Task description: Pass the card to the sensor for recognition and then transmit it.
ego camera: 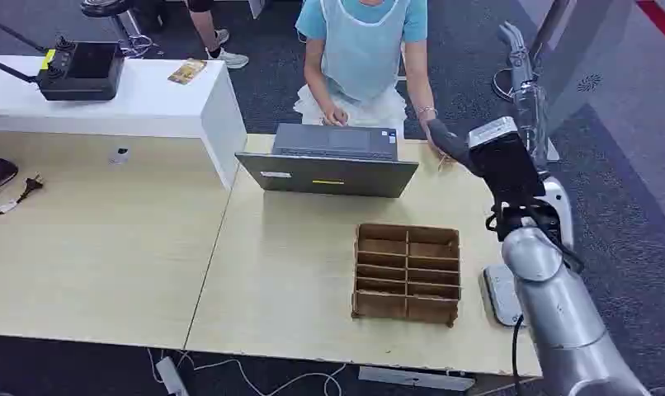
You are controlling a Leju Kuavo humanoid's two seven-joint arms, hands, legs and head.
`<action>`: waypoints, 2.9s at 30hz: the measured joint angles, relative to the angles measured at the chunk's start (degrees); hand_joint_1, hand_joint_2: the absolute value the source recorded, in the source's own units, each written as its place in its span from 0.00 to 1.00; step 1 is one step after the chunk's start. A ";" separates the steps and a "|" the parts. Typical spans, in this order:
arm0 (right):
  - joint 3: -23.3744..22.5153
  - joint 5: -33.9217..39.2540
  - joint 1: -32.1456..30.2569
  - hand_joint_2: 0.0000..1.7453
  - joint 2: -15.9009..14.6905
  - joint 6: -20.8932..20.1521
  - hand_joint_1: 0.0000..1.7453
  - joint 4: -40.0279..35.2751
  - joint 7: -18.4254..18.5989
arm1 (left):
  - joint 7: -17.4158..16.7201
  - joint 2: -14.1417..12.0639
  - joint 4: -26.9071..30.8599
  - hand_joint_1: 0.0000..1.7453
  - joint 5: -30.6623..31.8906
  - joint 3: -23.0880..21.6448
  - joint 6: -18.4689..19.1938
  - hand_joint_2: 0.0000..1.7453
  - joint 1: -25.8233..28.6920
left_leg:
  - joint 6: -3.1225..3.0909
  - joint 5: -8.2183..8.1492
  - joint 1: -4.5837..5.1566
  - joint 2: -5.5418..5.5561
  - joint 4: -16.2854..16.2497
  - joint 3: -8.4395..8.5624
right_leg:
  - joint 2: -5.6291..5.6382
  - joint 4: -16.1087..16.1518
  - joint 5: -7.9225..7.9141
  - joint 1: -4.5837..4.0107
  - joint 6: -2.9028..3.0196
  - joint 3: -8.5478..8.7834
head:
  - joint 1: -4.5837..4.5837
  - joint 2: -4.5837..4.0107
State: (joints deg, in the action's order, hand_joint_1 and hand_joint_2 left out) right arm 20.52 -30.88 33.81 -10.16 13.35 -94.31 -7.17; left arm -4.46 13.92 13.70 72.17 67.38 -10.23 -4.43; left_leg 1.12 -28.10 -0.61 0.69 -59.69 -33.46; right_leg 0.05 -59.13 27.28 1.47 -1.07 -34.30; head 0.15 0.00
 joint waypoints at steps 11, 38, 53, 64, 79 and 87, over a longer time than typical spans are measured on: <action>1.24 -14.50 5.73 1.00 0.35 -0.52 0.00 4.12 6.21 | -0.37 -0.07 0.00 0.00 1.37 -1.09 0.78 0.00 -0.02 | 0.02 0.02 0.00 -0.02 0.00 0.01 | 0.04 -0.01 -0.07 0.00 0.07 -0.01 | 0.02 0.00; 4.26 -28.74 28.48 1.00 3.30 -7.43 0.00 32.80 15.01 | -0.55 -0.76 0.00 0.00 3.96 -4.07 2.03 0.00 -0.17 | 0.10 0.16 0.00 0.00 0.00 -0.01 | 0.02 -0.01 -0.17 0.00 0.04 -0.02 | 0.02 0.00; 8.11 -36.37 35.29 1.00 6.69 -9.14 0.00 48.82 18.19 | -0.61 -0.83 -0.02 0.00 4.61 -5.16 2.14 0.00 -0.28 | 0.14 0.19 -0.01 0.01 0.00 0.00 | 0.02 -0.03 -0.19 -0.01 0.06 -0.02 | 0.02 0.00; 8.24 -36.65 35.88 1.00 6.80 -8.94 0.00 54.34 18.56 | -0.76 -0.85 0.00 0.00 4.63 -5.60 2.16 0.00 -0.31 | 0.14 0.19 -0.01 0.00 -0.02 0.02 | 0.06 -0.03 -0.19 -0.01 0.06 -0.04 | 0.02 0.00; 5.29 -36.94 36.38 1.00 5.92 -5.75 1.00 57.83 18.99 | -0.57 -0.98 -0.02 0.00 4.61 -5.59 2.27 0.00 -0.31 | 0.14 0.19 0.00 -0.01 -0.03 0.01 | 0.05 -0.02 -0.20 0.00 0.06 -0.06 | 0.00 0.00; 3.26 -35.19 36.30 1.00 5.60 -4.44 1.00 57.85 17.97 | -0.55 -1.05 -0.02 0.00 4.59 -5.60 2.05 0.00 -0.31 | 0.14 0.19 -0.01 -0.01 -0.02 0.01 | 0.06 -0.03 -0.20 -0.01 0.06 -0.08 | 0.00 0.00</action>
State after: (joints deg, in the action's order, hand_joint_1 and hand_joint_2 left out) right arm 23.78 -66.08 70.11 -4.57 8.92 -36.46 10.80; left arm -5.01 12.87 13.68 76.76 61.79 -8.17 -4.74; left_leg 1.26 -27.92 -0.62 0.68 -59.72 -33.45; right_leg 0.11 -59.15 27.09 1.46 -1.01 -34.38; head 0.15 0.00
